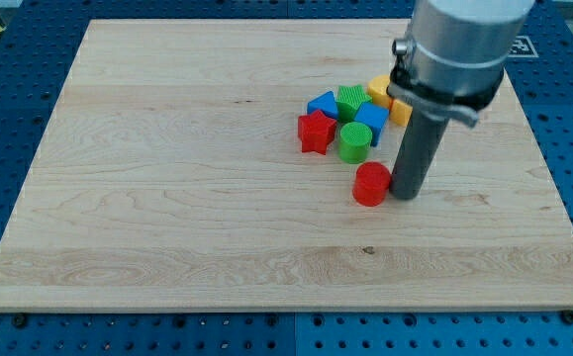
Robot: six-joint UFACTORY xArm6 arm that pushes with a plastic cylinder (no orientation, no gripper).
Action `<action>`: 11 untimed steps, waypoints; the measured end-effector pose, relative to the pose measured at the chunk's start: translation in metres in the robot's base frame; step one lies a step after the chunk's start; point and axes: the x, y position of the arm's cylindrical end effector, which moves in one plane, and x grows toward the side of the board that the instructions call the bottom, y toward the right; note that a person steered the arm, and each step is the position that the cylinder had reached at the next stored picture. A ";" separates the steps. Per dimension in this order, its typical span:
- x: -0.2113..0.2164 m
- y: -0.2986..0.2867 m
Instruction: Push the red circle towards the bottom left of the board
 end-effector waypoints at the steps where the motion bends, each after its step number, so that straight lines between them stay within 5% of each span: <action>1: 0.004 0.000; 3: -0.027 0.034; 6: -0.015 -0.113; 8: 0.002 -0.034; 11: 0.014 -0.238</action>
